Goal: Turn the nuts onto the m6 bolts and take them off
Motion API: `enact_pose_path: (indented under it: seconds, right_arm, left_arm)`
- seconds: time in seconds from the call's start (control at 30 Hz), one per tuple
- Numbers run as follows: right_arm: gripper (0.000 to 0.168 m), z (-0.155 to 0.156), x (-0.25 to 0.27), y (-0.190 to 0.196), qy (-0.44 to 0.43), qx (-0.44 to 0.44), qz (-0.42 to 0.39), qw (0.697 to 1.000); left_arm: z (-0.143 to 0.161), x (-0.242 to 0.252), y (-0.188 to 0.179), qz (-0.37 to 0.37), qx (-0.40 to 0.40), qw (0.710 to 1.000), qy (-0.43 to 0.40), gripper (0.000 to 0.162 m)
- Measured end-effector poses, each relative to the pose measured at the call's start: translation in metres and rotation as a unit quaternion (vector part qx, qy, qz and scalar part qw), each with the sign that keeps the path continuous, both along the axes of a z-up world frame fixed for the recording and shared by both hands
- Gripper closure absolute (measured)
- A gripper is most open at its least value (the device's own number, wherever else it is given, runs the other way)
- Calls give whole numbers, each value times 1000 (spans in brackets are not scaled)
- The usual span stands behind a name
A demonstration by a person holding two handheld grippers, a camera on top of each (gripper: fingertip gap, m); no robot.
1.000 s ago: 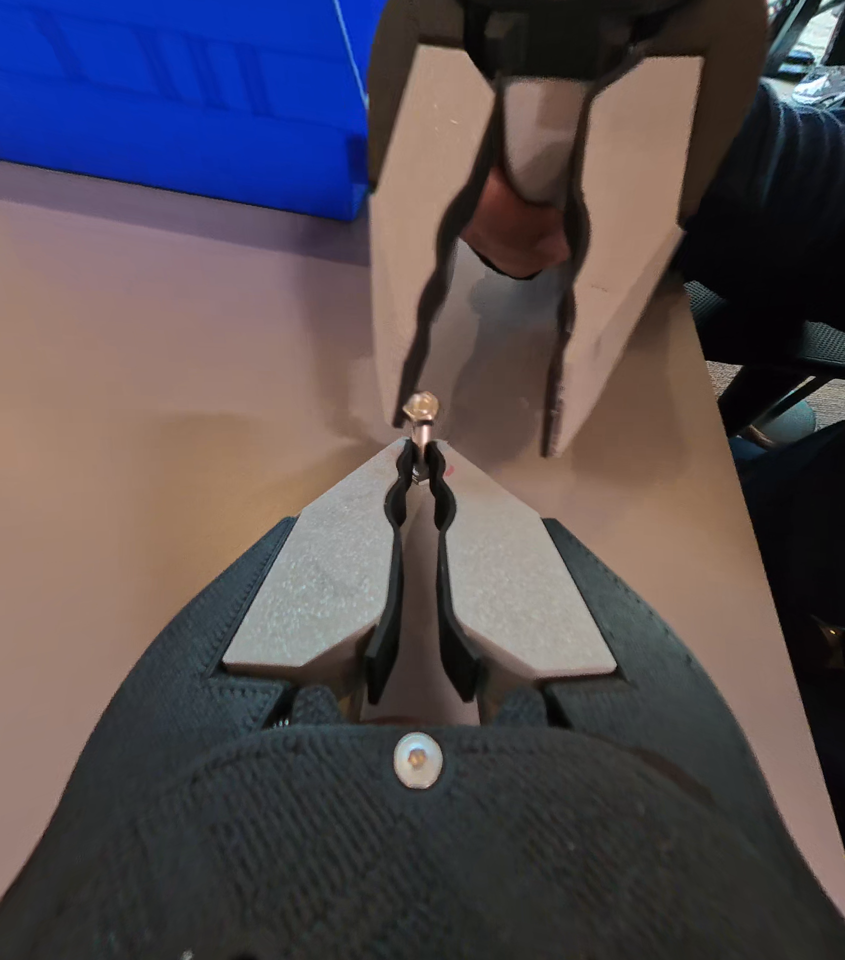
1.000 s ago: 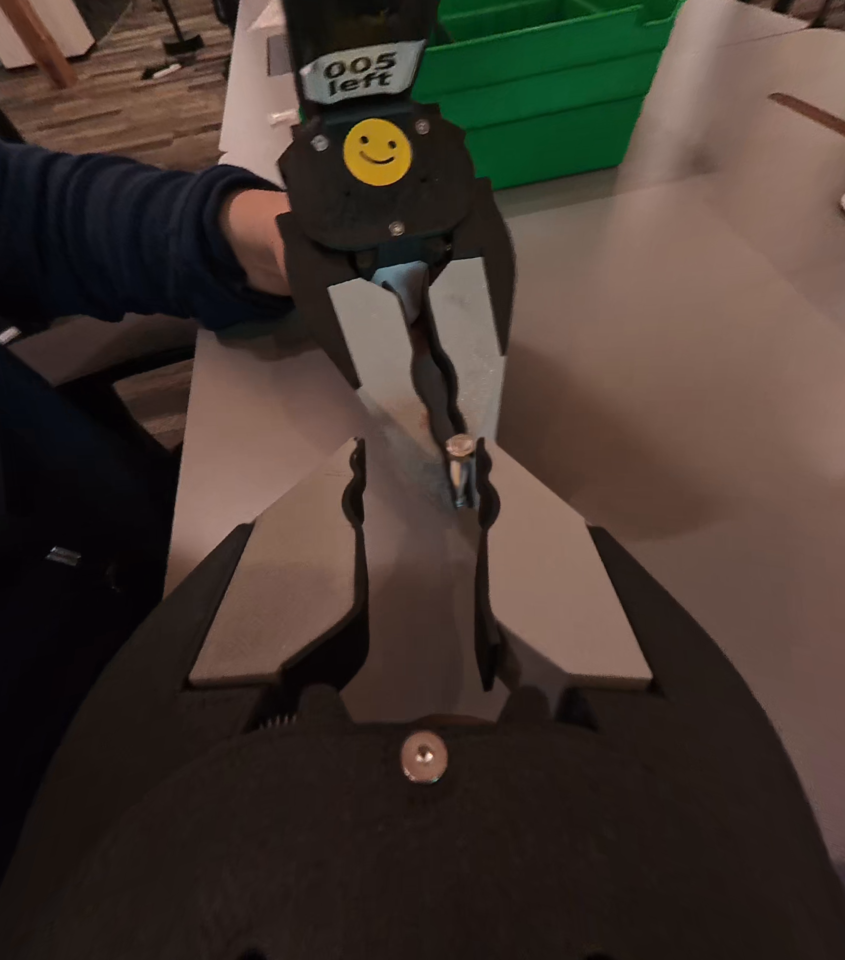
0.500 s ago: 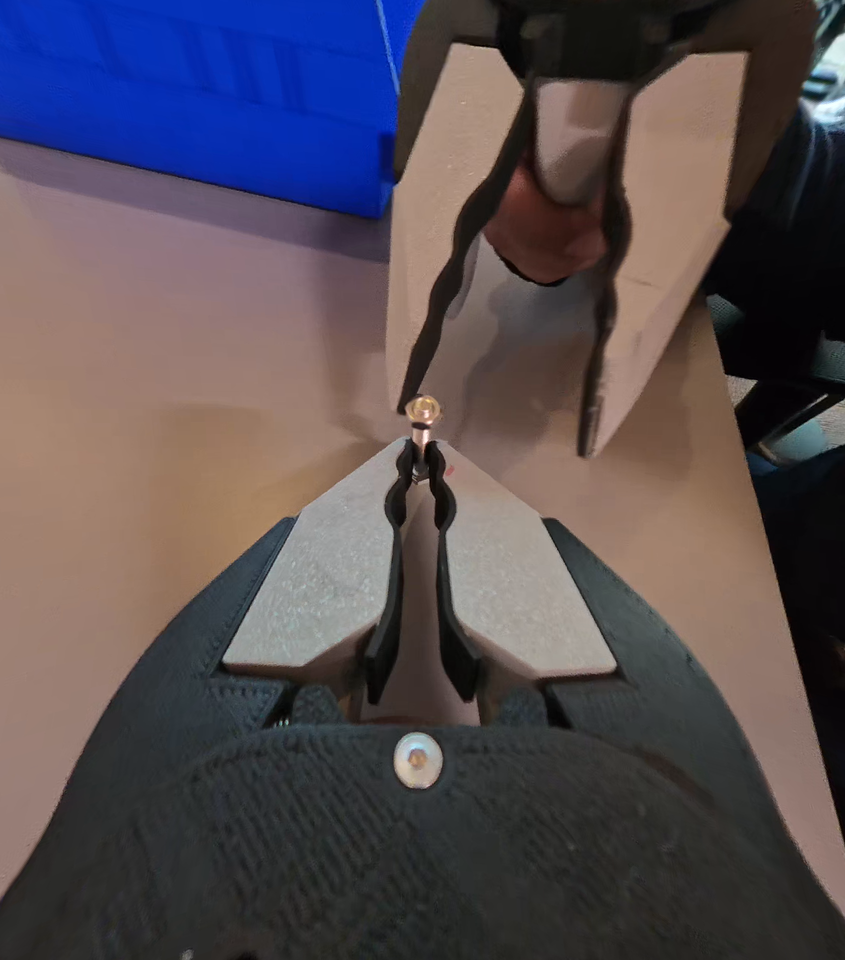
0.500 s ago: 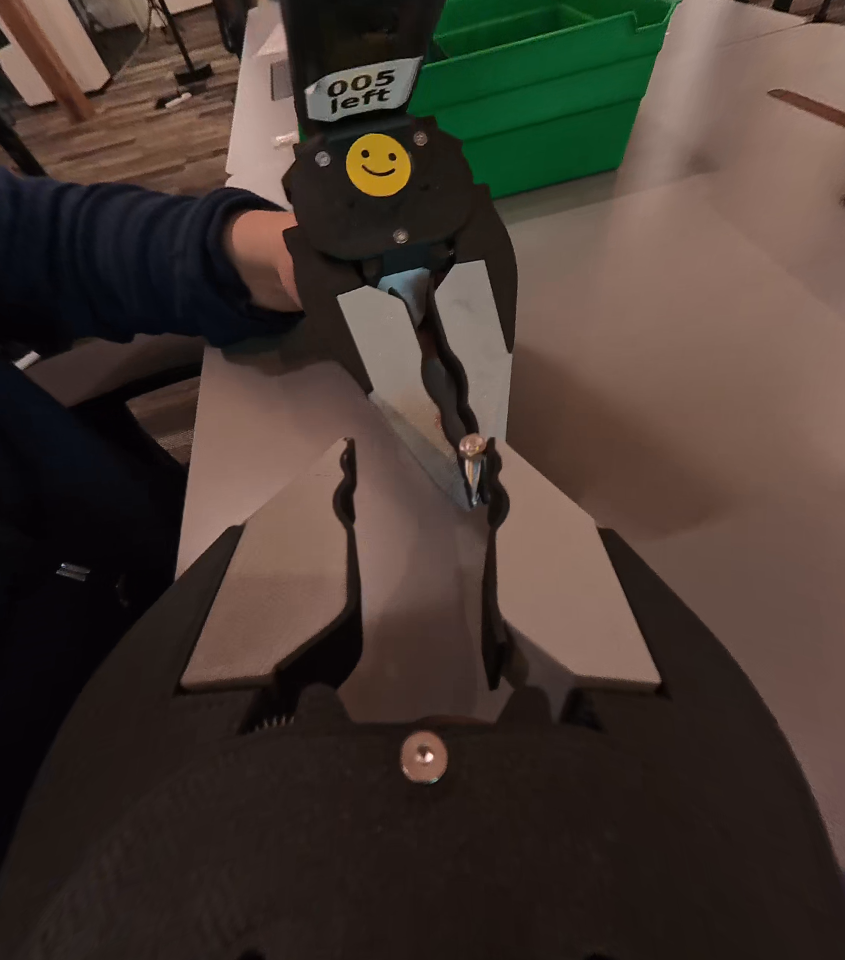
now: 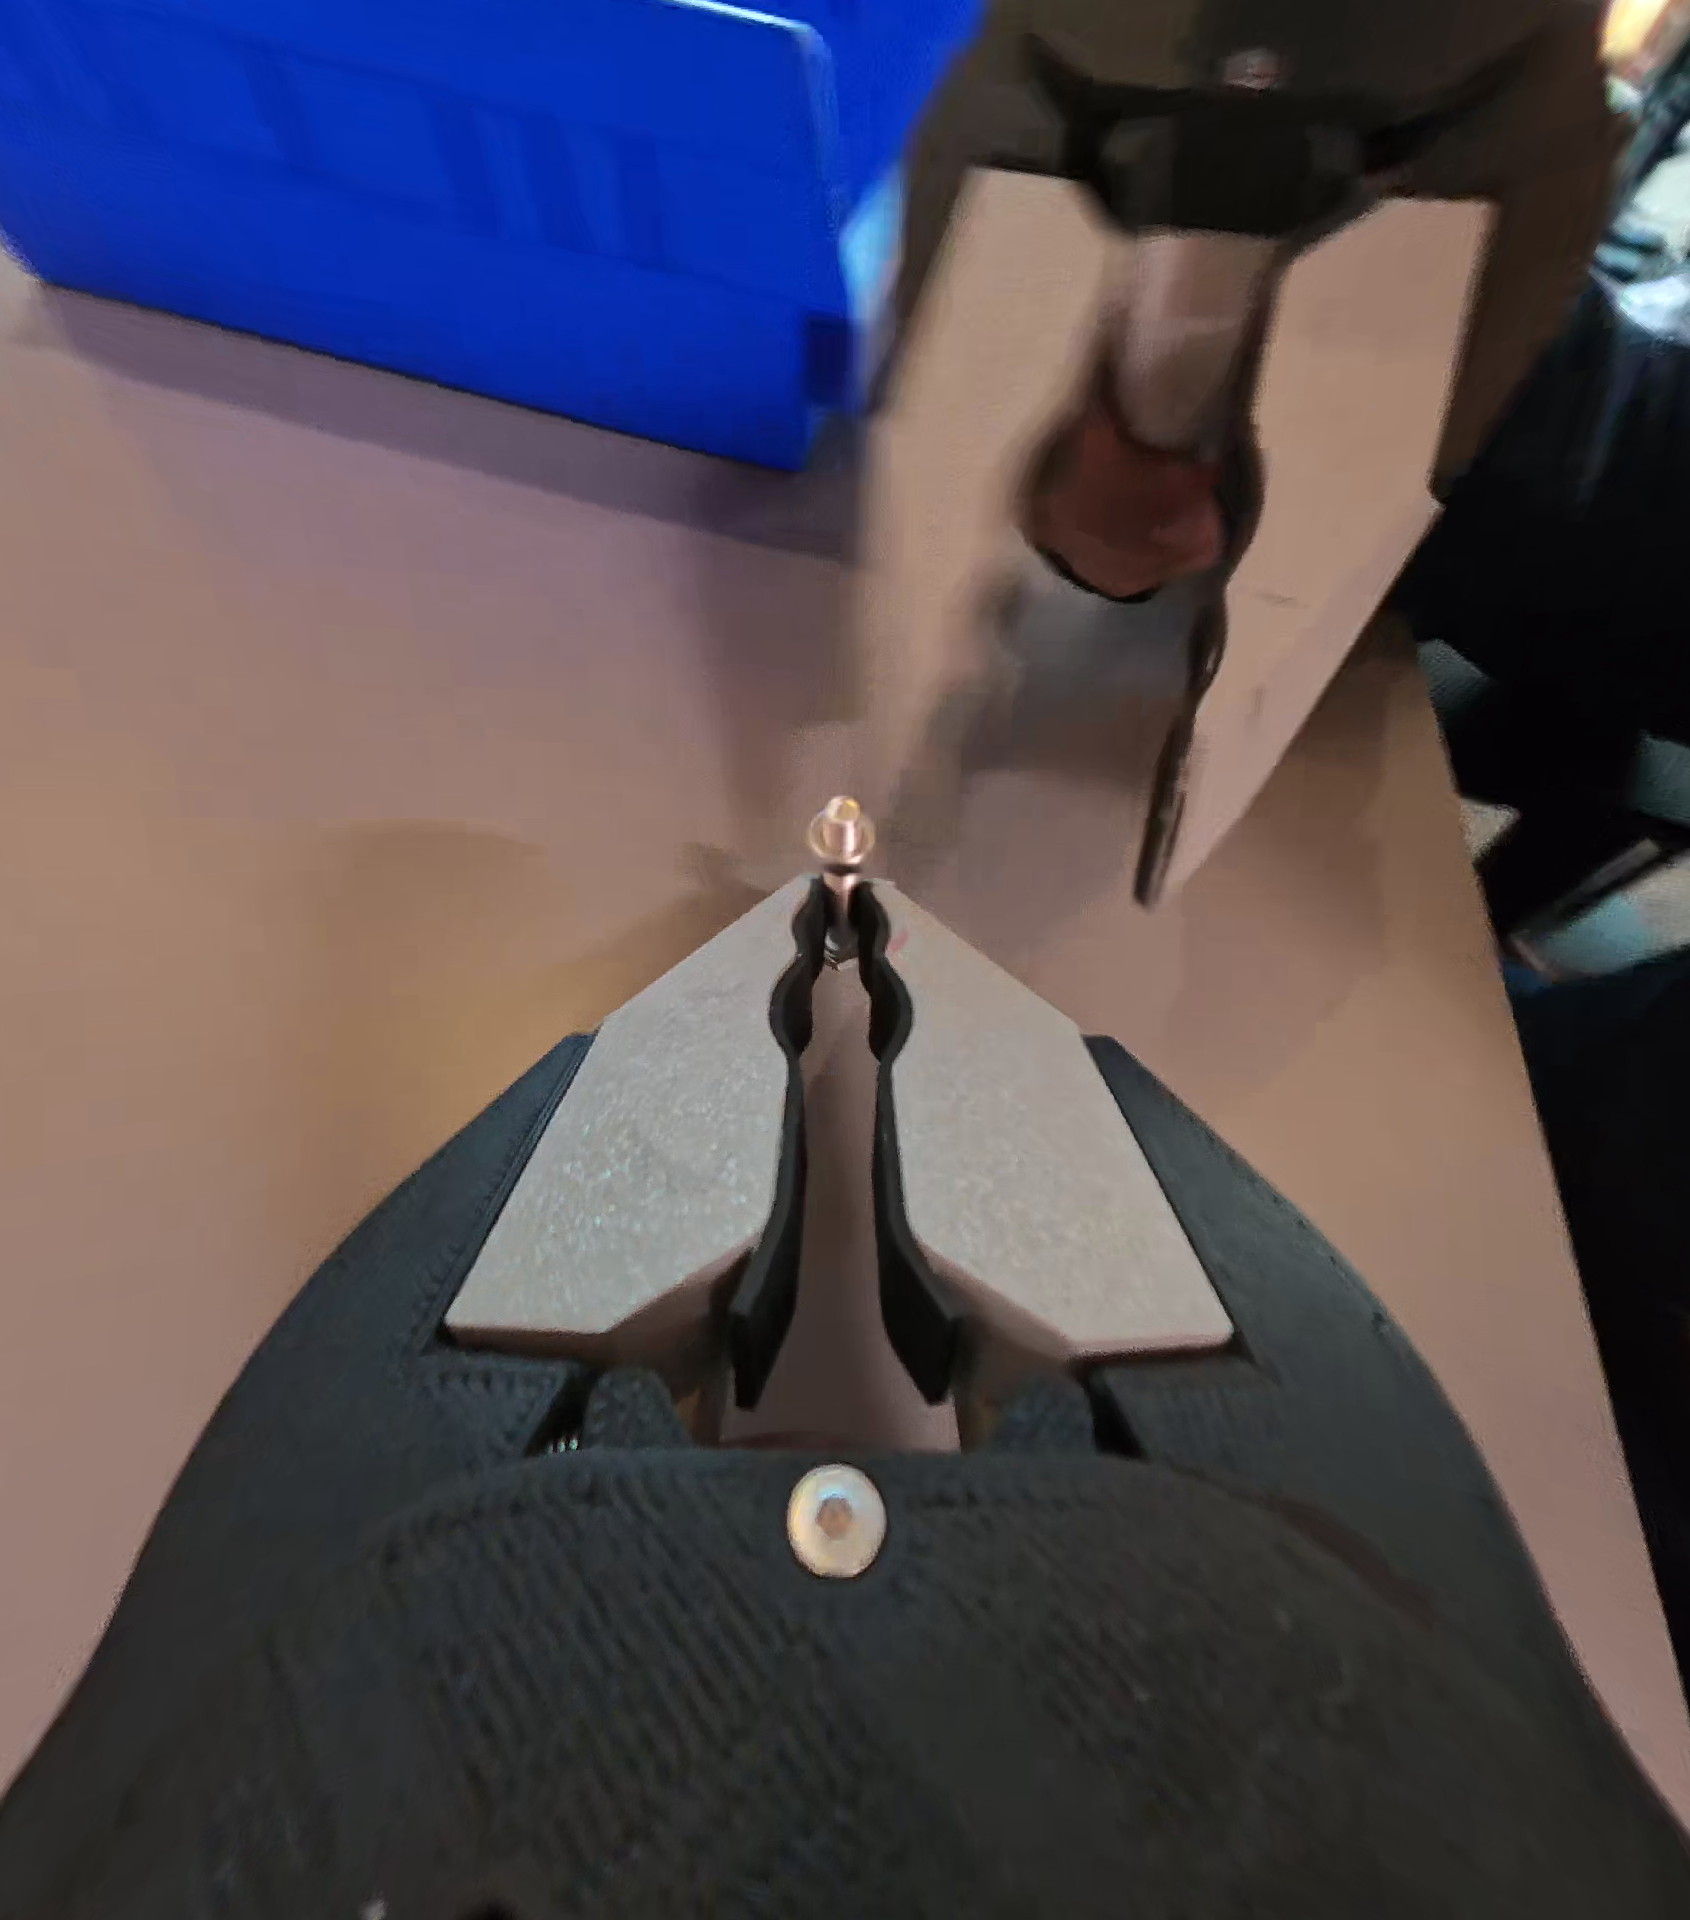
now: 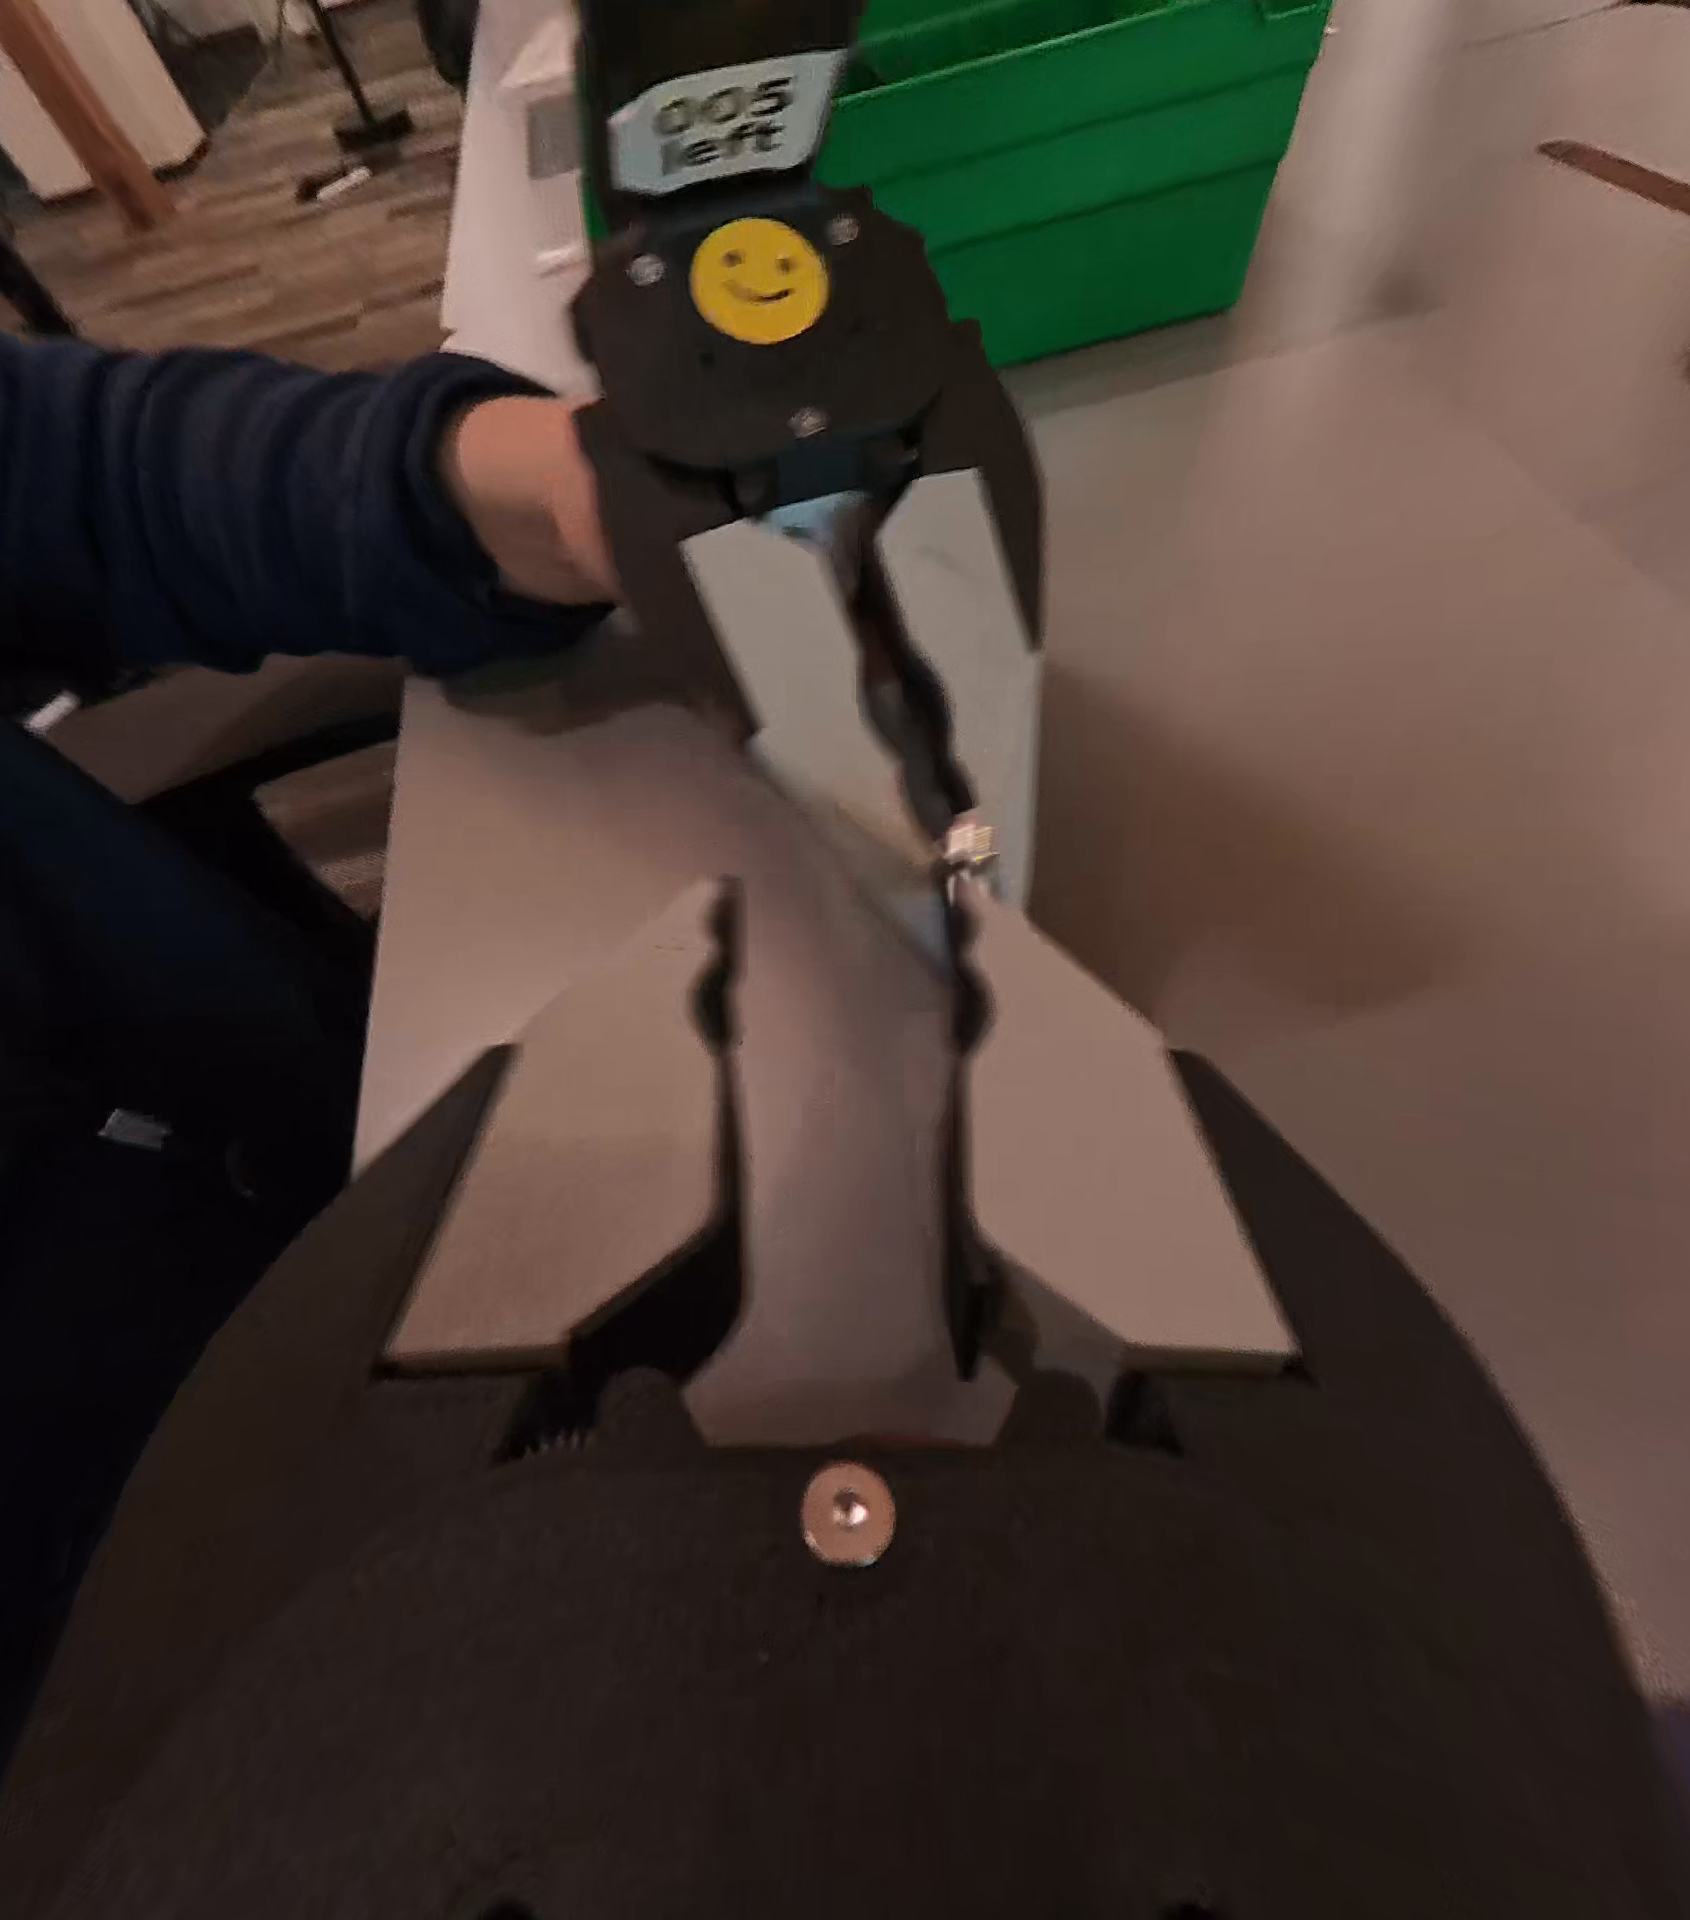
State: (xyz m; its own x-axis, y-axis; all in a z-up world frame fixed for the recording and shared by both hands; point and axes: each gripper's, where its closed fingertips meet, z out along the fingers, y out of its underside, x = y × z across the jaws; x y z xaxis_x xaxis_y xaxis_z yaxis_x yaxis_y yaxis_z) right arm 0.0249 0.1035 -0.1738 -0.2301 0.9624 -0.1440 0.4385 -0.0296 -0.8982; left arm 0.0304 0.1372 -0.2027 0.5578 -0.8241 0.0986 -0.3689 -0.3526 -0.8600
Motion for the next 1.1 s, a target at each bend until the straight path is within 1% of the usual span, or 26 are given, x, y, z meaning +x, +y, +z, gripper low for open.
enact_pose_path:
  seconds: [0.03,0.1,0.17,0.2,0.3,0.43,0.53,0.67,0.7,0.8,0.87,0.9,1.0,1.1]
  right_arm:
    - [165,6,4,-7,15,-10,24,1000]
    - [155,20,6,-6,46,-38,21,998]
    - [141,22,2,7,50,-43,-11,998]
    - [139,20,0,15,46,-40,-32,998]
    - [142,8,-8,27,21,-24,-76,997]
    - [154,-4,-18,24,-8,-22,-77,997]
    - [161,-3,-19,24,-9,-17,-79,997]
    - [162,-3,-19,28,-8,-10,-97,995]
    - [162,-3,-19,30,-6,-12,-105,994]
    - [162,3,-15,37,6,-29,-128,991]
    - [162,9,-10,36,10,-40,-132,990]
    - [162,15,-6,37,12,-36,-139,990]
    - [162,47,16,47,30,-5,-171,985]
    - [162,85,60,87,40,50,-256,965]
  left_arm:
    - [1,-8,6,21,-3,1000,-6,158]
    - [1,-18,10,32,-13,999,-13,158]
    - [3,-15,8,20,-14,999,-23,158]
    - [2,-12,6,16,-11,1000,-17,158]
    - [-3,-3,0,-4,-1,1000,11,158]
    - [-2,3,-4,-13,5,1000,11,158]
    - [-1,1,-3,-11,7,1000,10,159]
    - [-2,1,-1,-3,5,1000,9,158]
    - [-1,0,0,0,6,1000,6,157]
    - [6,-3,4,12,10,1000,-16,137]
    - [9,-6,6,20,13,999,-25,122]
    - [12,-6,7,22,15,999,-29,118]
    - [18,-7,8,27,30,998,-40,115]
    - [14,-11,12,40,34,998,-26,118]
